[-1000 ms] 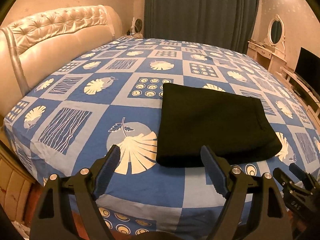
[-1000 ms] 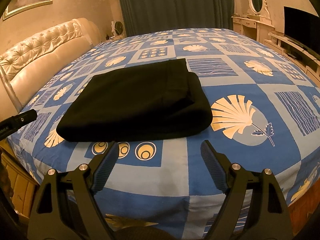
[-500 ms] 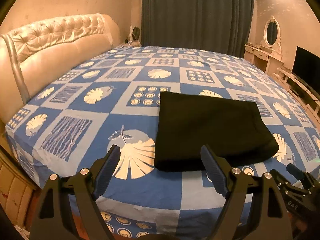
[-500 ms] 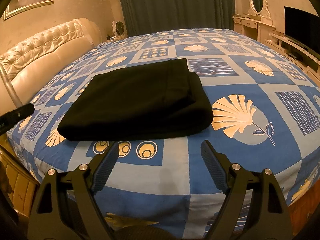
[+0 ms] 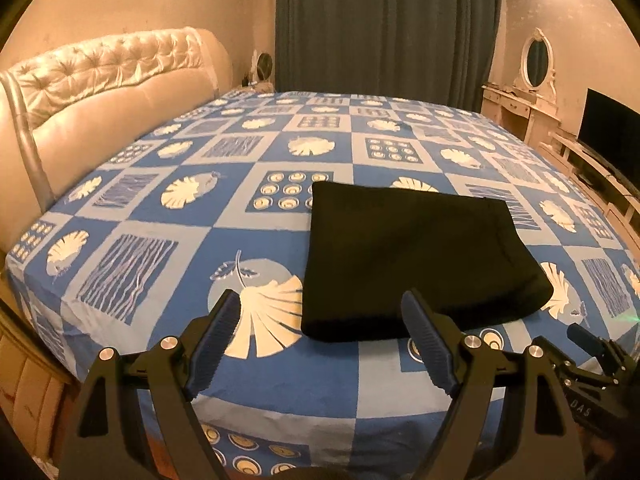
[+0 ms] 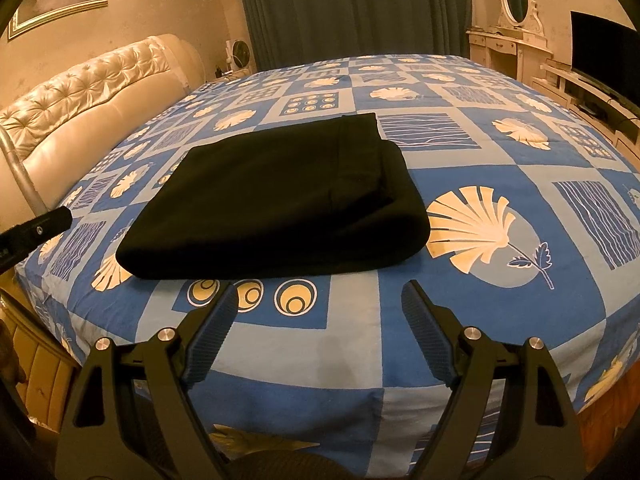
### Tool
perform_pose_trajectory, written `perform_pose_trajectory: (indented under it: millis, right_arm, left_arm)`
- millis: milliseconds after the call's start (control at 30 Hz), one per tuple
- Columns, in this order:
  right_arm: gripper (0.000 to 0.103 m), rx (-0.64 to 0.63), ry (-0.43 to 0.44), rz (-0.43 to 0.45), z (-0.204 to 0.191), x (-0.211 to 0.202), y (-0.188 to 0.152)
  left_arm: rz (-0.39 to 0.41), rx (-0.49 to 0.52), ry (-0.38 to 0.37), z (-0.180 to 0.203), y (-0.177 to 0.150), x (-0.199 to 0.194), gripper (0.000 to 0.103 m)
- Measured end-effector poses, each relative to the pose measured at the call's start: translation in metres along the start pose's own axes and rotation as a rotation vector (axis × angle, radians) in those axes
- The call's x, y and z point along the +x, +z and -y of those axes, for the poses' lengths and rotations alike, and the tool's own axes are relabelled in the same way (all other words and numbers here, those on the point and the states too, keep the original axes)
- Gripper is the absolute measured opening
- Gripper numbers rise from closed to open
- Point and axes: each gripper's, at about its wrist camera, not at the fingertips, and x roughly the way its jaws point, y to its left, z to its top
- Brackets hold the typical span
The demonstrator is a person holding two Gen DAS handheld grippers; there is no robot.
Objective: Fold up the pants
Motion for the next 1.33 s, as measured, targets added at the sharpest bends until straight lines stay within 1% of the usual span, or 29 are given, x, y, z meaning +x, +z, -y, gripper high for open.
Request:
perform_pose_trajectory:
  millis: [100,133,300,533,633,733,767,867,967,1033,1133,1267,1300,1333]
  right_arm:
    - [0.084,0.002,0.000,-0.001,0.000,0.000,0.000]
    - [0.084,0.003,0.000,-0.002,-0.001,0.000,-0.001]
    - [0.084,0.009,0.005,-0.005,0.000,0.003,-0.002]
    - [0.084,0.007,0.008,-0.007,-0.001,0.003,-0.003]
    - [0.084,0.009,0.011,-0.011,-0.001,0.004,-0.004]
    - [0.084,0.009,0.011,-0.011,-0.001,0.004,-0.004]
    - [0.084,0.011,0.012,-0.012,-0.001,0.005,-0.005]
    - [0.084,0.017,0.016,-0.018,0.001,0.007,-0.005]
    - [0.084,0.023,0.019,-0.022,0.001,0.008,-0.007]
    - [0.084,0.025,0.020,-0.021,0.003,0.007,-0.005]
    - [0.084,0.028,0.019,-0.019,0.004,0.007,-0.005]
    - [0.085,0.033,0.018,-0.014,0.006,0.006,-0.004]
    - [0.086,0.033,0.019,-0.014,0.009,0.006,-0.002]
    - [0.090,0.034,0.017,-0.013,0.009,0.006,-0.003]
  left_arm:
    - [-0.018,-0.017,-0.012,-0.001,-0.001,0.002,0.082]
    - [-0.022,-0.021,-0.017,-0.002,-0.001,0.002,0.090]
    - [-0.001,-0.039,-0.026,-0.005,-0.003,-0.001,0.090]
    - [-0.023,-0.026,-0.030,-0.001,-0.004,0.003,0.090]
    - [-0.030,-0.010,0.001,0.003,-0.005,0.005,0.090]
    - [-0.011,0.017,0.084,0.009,-0.007,0.002,0.091]
    - [-0.014,0.032,0.096,0.012,-0.008,0.002,0.091]
    - [-0.061,0.078,0.084,0.018,-0.010,0.003,0.091]
    - [-0.057,0.125,0.047,0.025,-0.012,0.001,0.091]
    - [-0.034,0.149,0.043,0.029,-0.013,-0.003,0.091]
    - [-0.017,0.152,0.009,0.033,-0.014,-0.004,0.091]
    - [-0.057,0.160,-0.010,0.037,-0.017,0.001,0.091]
    - [-0.067,0.169,-0.011,0.039,-0.018,0.002,0.091]
    - [-0.068,0.171,-0.010,0.039,-0.018,0.002,0.091]
